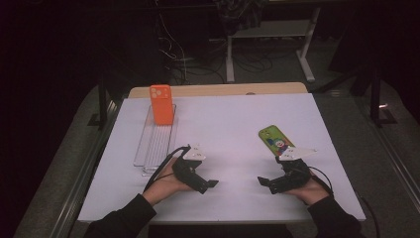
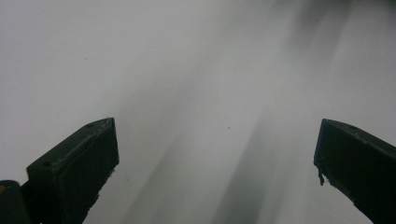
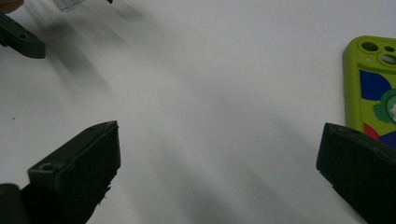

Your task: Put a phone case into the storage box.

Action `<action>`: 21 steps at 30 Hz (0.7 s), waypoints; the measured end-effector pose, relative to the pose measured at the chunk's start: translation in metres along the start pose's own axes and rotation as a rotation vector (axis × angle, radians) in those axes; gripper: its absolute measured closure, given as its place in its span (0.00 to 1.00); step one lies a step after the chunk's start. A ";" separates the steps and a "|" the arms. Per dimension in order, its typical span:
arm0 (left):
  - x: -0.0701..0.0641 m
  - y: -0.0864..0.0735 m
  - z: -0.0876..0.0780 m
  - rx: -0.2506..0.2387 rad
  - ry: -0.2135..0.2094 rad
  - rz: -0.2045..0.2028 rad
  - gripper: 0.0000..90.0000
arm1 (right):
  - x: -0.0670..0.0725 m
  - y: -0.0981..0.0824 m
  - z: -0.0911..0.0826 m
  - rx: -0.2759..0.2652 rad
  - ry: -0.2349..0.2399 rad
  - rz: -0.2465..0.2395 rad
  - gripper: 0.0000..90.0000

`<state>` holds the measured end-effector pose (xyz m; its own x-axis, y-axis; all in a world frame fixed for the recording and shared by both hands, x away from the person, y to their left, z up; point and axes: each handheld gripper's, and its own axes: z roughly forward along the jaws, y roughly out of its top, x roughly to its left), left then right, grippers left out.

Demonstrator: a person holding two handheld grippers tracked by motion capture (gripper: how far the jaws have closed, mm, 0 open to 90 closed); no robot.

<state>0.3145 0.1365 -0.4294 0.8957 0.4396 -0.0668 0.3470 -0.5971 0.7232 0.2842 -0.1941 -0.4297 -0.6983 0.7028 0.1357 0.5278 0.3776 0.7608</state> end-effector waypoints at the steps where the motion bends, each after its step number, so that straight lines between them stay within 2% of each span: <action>1: 0.000 0.000 0.000 0.005 0.000 0.005 0.00 | 0.000 0.001 0.000 0.006 -0.006 -0.003 0.00; 3: -0.001 0.000 0.000 -0.007 0.002 0.006 0.00 | 0.000 0.003 0.000 0.020 -0.005 -0.001 0.00; 4: 0.000 0.001 0.000 0.004 0.002 0.023 0.00 | 0.000 0.004 0.000 0.028 -0.008 0.000 0.00; 6: 0.001 0.001 0.000 0.023 -0.012 0.027 0.00 | -0.001 0.007 0.000 0.046 -0.013 0.010 0.00; 10: 0.000 -0.001 0.004 0.020 -0.029 -0.008 0.00 | -0.004 0.016 -0.001 0.057 -0.028 0.017 0.00; 12: 0.000 -0.001 0.004 0.020 -0.035 -0.005 0.00 | -0.006 0.021 -0.002 0.061 -0.037 0.023 0.00; 14: -0.001 0.000 0.004 0.012 -0.040 -0.020 0.00 | -0.010 0.026 -0.004 0.061 -0.045 0.024 0.00; 21: 0.002 0.000 0.003 0.029 -0.042 -0.007 0.00 | -0.025 0.044 -0.006 0.077 -0.081 0.044 0.00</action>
<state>0.3170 0.1357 -0.4313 0.9040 0.4154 -0.1015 0.3609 -0.6137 0.7023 0.3220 -0.1990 -0.3956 -0.6340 0.7649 0.1139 0.5948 0.3881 0.7040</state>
